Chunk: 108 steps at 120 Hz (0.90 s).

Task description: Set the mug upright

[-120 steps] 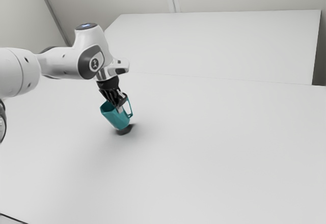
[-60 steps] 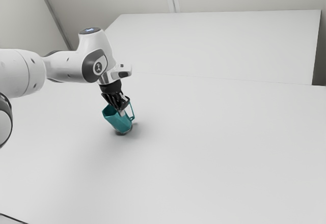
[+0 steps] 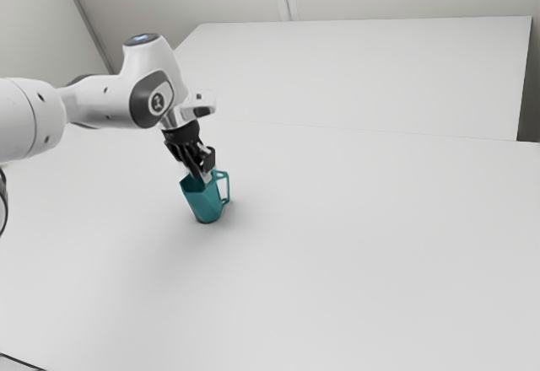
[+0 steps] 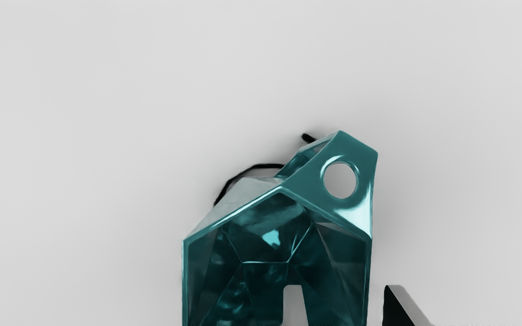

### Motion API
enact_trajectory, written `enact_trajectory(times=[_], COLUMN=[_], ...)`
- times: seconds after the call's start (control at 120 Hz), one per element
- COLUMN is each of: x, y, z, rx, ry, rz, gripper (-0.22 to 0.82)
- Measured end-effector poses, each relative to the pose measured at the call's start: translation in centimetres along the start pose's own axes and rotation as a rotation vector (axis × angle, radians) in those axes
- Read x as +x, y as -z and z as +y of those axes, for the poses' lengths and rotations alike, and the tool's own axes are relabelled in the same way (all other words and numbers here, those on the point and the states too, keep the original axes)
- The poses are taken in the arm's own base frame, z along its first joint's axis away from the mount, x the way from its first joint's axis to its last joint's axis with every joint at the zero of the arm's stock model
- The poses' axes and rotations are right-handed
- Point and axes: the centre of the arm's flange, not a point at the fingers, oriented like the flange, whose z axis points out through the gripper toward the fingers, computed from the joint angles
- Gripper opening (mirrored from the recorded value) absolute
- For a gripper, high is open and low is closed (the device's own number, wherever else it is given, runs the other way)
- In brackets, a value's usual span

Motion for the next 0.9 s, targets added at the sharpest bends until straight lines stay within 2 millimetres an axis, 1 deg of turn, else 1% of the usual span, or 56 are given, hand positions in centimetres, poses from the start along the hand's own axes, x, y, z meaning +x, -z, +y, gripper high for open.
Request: enact_trajectory(times=[0.075,0.175,0.233,0.308,0.442,0.525,0.65,0.767,0.9], x=[-0.1,-0.6,-0.8,-0.8,-2.3,-2.8,-3.2,-3.6,-4.3], y=[2.0,5.3,7.6,11.1,15.6,18.4,21.2,22.2,23.8], z=[0.4,0.6,0.6,0.4,0.5,-0.2,-1.0,-1.0,-1.8], rx=[0.006,0.021,0.043,0.075,0.121,0.148,0.187,0.196,0.214], ry=[-0.009,-0.018,-0.028,-0.039,-0.053,-0.046,-0.032,-0.022,0.015], rz=[0.03,0.082,0.113,0.148,0.186,0.204,0.201,0.183,0.161], gripper=[0.12,0.21,0.28,0.35,0.46,0.5,0.53,0.55,0.57])
